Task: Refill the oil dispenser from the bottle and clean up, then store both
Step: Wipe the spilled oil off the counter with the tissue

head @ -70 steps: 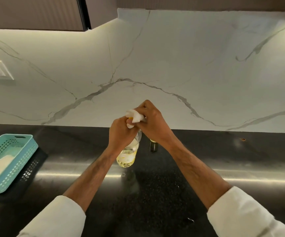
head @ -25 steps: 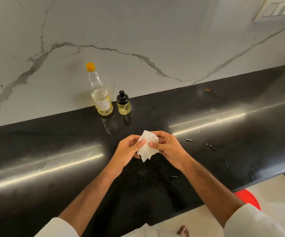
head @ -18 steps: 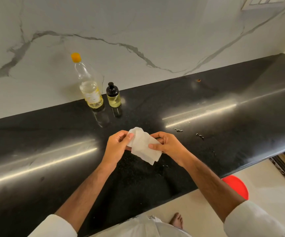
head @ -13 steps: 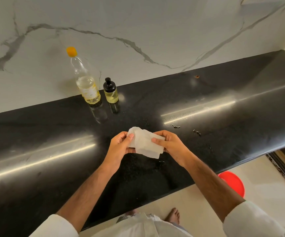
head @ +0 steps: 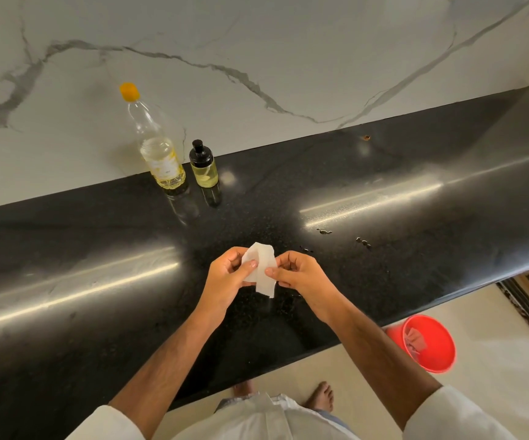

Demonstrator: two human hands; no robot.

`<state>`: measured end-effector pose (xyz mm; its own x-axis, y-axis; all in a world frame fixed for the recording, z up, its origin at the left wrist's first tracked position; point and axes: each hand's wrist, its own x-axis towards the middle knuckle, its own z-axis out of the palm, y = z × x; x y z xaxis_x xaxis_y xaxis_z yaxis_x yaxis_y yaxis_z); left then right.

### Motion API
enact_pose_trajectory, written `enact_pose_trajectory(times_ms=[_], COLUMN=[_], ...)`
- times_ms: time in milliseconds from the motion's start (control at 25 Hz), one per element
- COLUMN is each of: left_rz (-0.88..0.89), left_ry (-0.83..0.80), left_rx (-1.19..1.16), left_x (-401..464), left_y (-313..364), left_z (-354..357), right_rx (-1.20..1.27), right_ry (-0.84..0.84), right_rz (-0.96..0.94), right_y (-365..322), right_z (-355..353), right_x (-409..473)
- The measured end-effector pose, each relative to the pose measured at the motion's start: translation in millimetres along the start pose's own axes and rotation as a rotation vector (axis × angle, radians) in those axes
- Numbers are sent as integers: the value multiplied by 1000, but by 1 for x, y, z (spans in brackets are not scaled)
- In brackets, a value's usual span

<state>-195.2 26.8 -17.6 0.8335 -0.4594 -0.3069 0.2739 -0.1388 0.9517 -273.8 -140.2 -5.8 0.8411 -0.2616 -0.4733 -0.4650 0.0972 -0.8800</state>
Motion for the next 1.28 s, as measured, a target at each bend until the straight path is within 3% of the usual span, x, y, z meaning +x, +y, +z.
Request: enact_pose_trajectory(times_ms=[240, 360, 520, 640, 760, 880, 960, 1080, 1160, 1280], left_rz=[198, 202, 248, 282, 156, -149, -183, -157, -124, -45], left_ry=[37, -3, -151, -99, -236, -466, -470, -482, -540, -594], left_rx=[277, 204, 83, 213, 387, 188, 194, 203, 230, 451], left_x=[-4, -9, -15, -10, -3, -4, -4, -4, -2, 3], left_y=[-5, -3, -1, -3, -1, -1, -5, -9, -9, -8], left_z=[3, 11, 8, 5, 6, 19, 26, 34, 39, 42], right_rx=[68, 87, -42, 239, 502, 541, 304, -505, -736, -560], right_ry=[-35, -46, 73, -24, -266, -248, -21, 354, 234, -69], right_rz=[-87, -128, -207, -159, -62, -57, -132, -389, -577, -416], right_y=[-4, -6, -4, -1, -6, -6, -3, 10, 22, 39], right_z=[-3, 5, 3, -12, -29, -42, -47, -51, -51, -44], right_x=[-3, -7, -7, -8, -17, -20, -16, -17, -23, -37])
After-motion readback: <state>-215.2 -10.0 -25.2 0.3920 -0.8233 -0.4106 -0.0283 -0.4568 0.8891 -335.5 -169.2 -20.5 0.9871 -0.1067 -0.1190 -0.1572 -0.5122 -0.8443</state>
